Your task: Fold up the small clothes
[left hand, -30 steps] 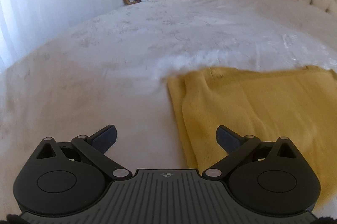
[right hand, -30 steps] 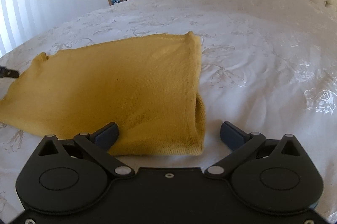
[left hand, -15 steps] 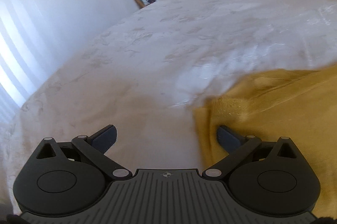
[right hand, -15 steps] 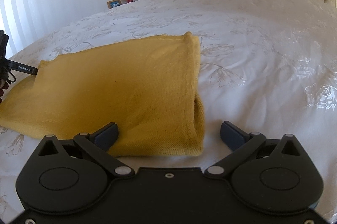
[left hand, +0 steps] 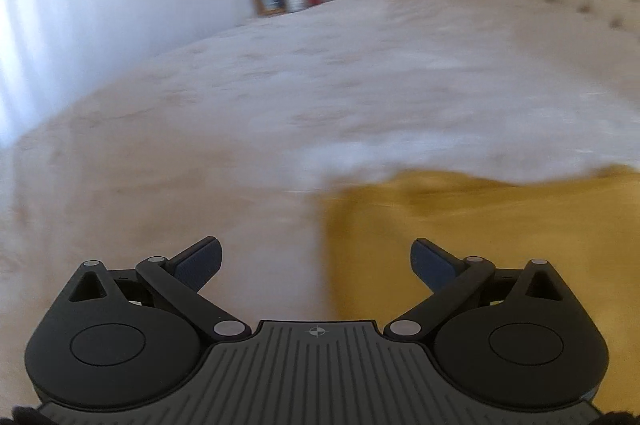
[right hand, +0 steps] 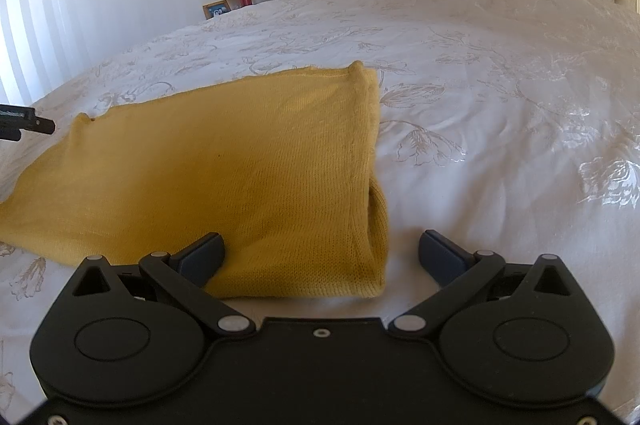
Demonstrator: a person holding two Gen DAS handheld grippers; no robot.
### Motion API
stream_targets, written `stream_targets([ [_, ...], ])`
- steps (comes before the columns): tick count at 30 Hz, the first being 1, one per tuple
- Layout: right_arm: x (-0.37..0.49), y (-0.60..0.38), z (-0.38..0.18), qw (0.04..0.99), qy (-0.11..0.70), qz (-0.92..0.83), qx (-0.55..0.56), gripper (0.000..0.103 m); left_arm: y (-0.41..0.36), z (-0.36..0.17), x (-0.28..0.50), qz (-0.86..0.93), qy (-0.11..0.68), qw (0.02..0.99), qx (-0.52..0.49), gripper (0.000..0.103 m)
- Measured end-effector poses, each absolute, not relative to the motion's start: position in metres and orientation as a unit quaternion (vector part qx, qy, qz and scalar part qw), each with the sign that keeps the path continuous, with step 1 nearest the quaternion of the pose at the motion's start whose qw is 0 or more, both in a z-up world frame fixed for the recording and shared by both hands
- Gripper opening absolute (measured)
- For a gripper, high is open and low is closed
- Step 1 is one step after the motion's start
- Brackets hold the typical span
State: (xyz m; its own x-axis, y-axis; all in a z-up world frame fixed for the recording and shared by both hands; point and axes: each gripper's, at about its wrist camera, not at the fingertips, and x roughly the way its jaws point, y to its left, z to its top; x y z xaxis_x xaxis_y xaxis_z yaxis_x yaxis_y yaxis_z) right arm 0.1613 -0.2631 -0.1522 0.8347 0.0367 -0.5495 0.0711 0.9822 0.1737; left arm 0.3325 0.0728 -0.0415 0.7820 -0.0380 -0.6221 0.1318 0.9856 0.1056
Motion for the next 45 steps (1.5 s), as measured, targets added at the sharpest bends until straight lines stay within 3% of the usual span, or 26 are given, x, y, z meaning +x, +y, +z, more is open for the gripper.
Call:
stream_targets([
  [11, 0.161, -0.264, -0.152, 0.953, 0.286, -0.008, 0.097, 0.103, 0.015, -0.086, 0.282, -0.119, 0.378, 0.913, 0.094, 0.103],
  [20, 0.16, -0.267, -0.152, 0.953, 0.283, -0.001, 0.11, 0.103, 0.02, -0.104, 0.256, -0.105, 0.306, 0.941, 0.098, 0.103],
  [28, 0.158, -0.277, -0.137, 0.946, 0.297, 0.011, 0.125, 0.102, 0.02, -0.103, 0.259, -0.108, 0.303, 0.942, 0.093, 0.103],
  [36, 0.095, -0.295, -0.081, 0.958, 0.226, 0.007, 0.178, 0.102, 0.021, -0.104, 0.261, -0.109, 0.305, 0.942, 0.091, 0.103],
  [45, 0.067, -0.29, -0.1, 0.948, 0.208, 0.037, 0.238, 0.102, 0.019, -0.101, 0.263, -0.109, 0.316, 0.937, 0.099, 0.103],
])
